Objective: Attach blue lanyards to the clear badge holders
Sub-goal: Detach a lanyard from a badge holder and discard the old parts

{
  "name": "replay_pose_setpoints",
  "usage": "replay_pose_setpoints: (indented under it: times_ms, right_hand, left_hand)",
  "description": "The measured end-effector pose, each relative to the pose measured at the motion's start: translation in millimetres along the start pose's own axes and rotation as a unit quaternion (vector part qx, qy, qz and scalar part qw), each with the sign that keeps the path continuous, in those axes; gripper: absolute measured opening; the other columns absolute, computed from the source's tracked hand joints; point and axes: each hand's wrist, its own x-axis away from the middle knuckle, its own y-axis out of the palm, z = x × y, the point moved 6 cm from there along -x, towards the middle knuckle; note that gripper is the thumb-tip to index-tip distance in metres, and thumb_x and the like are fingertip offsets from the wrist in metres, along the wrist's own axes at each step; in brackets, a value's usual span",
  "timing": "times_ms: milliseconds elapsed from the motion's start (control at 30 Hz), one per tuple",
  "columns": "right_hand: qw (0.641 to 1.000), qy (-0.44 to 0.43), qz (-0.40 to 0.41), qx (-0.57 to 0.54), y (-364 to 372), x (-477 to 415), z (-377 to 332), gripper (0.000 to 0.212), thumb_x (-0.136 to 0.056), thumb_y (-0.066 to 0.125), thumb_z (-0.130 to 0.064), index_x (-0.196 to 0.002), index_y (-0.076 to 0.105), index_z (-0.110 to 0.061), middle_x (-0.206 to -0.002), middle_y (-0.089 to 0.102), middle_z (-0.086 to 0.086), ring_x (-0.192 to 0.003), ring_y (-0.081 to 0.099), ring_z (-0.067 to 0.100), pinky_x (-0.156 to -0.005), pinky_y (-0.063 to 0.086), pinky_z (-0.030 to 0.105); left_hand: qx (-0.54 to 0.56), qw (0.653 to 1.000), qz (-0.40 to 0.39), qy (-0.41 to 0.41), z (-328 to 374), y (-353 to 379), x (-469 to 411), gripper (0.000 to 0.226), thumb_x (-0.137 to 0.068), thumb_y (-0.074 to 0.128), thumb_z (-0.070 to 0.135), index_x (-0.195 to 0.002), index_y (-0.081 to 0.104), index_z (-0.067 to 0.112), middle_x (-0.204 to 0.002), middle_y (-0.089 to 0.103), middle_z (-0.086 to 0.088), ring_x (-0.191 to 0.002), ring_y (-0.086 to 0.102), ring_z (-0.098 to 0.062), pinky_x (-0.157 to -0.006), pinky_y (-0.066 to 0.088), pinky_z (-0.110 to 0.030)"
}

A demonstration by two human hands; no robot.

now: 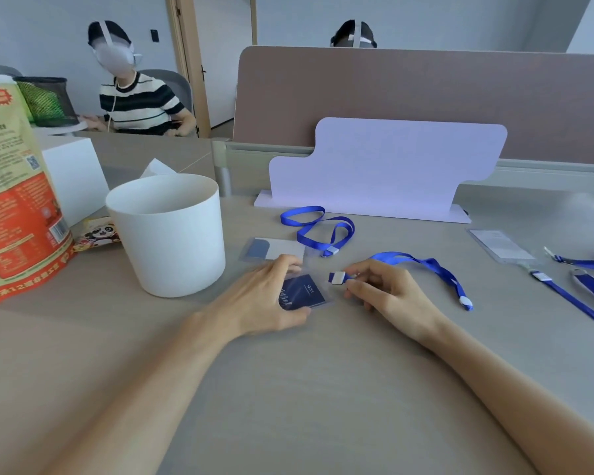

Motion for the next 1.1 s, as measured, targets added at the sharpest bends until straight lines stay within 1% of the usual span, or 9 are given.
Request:
replay_pose_setpoints:
  times_ms: [100,233,300,367,567,700,767,933,1100]
  right_hand:
    - [0.999,0.002,0.031,0.036,-3,-1,4,0.018,-0.089,0.067,-0.027,-0.106,0.070,-0.022,-0.091,0.074,-0.005,-0.087,0.068,0.008,-0.084,0.053,0.026]
    - [0.997,0.016,0.061,0.051,-10,1,6,0.017,-0.087,0.069,-0.031,-0.103,0.073,-0.024,-0.090,0.075,-0.008,-0.087,0.068,0.004,-0.086,0.053,0.025]
    - [0.996,0.025,0.069,0.049,-12,4,7,0.016,-0.087,0.070,-0.030,-0.102,0.074,-0.025,-0.089,0.074,-0.010,-0.083,0.067,0.006,-0.084,0.053,0.023]
    - [0.996,0.034,0.069,0.039,-12,7,8,0.015,-0.087,0.070,-0.027,-0.101,0.074,-0.029,-0.084,0.070,-0.012,-0.070,0.058,0.010,-0.072,0.050,0.019]
    - [0.996,0.051,0.075,0.003,-9,13,-1,0.008,-0.083,0.075,-0.031,-0.089,0.075,-0.026,-0.057,0.044,-0.012,-0.054,0.038,0.008,-0.050,0.035,0.013]
    - [0.996,0.053,0.058,-0.033,-9,15,-5,0.005,-0.085,0.073,-0.025,-0.086,0.075,-0.020,-0.058,0.047,-0.007,-0.056,0.038,0.012,-0.050,0.034,0.014]
    - [0.997,0.047,0.043,-0.050,-9,16,-7,0.008,-0.089,0.068,-0.019,-0.091,0.074,-0.014,-0.057,0.057,-0.014,-0.054,0.040,0.009,-0.051,0.034,0.012]
    - [0.995,0.039,0.014,-0.088,-5,20,-13,0.010,-0.091,0.064,-0.013,-0.093,0.072,-0.008,-0.083,0.075,-0.008,-0.057,0.046,0.007,-0.055,0.039,0.010]
    - [0.991,0.041,-0.013,-0.124,5,22,-17,0.011,-0.088,0.066,-0.016,-0.089,0.073,-0.006,-0.066,0.056,0.002,-0.065,0.045,0.013,-0.058,0.036,0.015]
  left_hand:
    - [-0.003,1.000,0.012,-0.009,-2,-1,-1,0.069,-0.071,0.067,0.053,-0.124,0.033,0.028,-0.134,0.050,0.011,-0.124,0.047,-0.007,-0.096,0.043,-0.024]
    - [-0.019,0.999,0.027,0.015,8,-8,5,0.068,-0.069,0.070,0.047,-0.123,0.033,0.029,-0.128,0.052,0.010,-0.116,0.052,-0.008,-0.090,0.047,-0.026]
    - [-0.028,0.998,0.045,0.043,14,-12,8,0.071,-0.068,0.070,0.044,-0.126,0.034,0.027,-0.129,0.053,0.008,-0.117,0.052,-0.009,-0.091,0.046,-0.024]
    - [-0.034,0.995,0.061,0.069,19,-15,10,0.073,-0.067,0.070,0.044,-0.129,0.036,0.024,-0.130,0.052,0.008,-0.118,0.051,-0.009,-0.091,0.044,-0.021]
    - [-0.083,0.975,0.120,0.166,36,-21,15,0.064,-0.068,0.067,0.042,-0.124,0.048,0.017,-0.138,0.047,0.008,-0.124,0.047,-0.012,-0.095,0.042,-0.022]
    - [-0.089,0.974,0.113,0.175,38,-19,14,0.065,-0.068,0.065,0.043,-0.126,0.050,0.018,-0.138,0.048,0.009,-0.123,0.048,-0.011,-0.097,0.042,-0.026]
    - [-0.091,0.974,0.109,0.176,37,-18,14,0.065,-0.070,0.065,0.044,-0.128,0.050,0.019,-0.139,0.047,0.010,-0.124,0.048,-0.010,-0.100,0.041,-0.027]
    - [-0.036,0.966,0.190,0.175,51,-23,13,0.043,-0.085,0.061,0.047,-0.120,0.062,0.021,-0.125,0.057,0.007,-0.113,0.054,-0.012,-0.092,0.046,-0.034]
    - [-0.068,0.941,0.265,0.196,60,-29,14,0.030,-0.087,0.061,0.047,-0.098,0.075,0.024,-0.109,0.062,0.003,-0.098,0.054,-0.017,-0.085,0.043,-0.034]
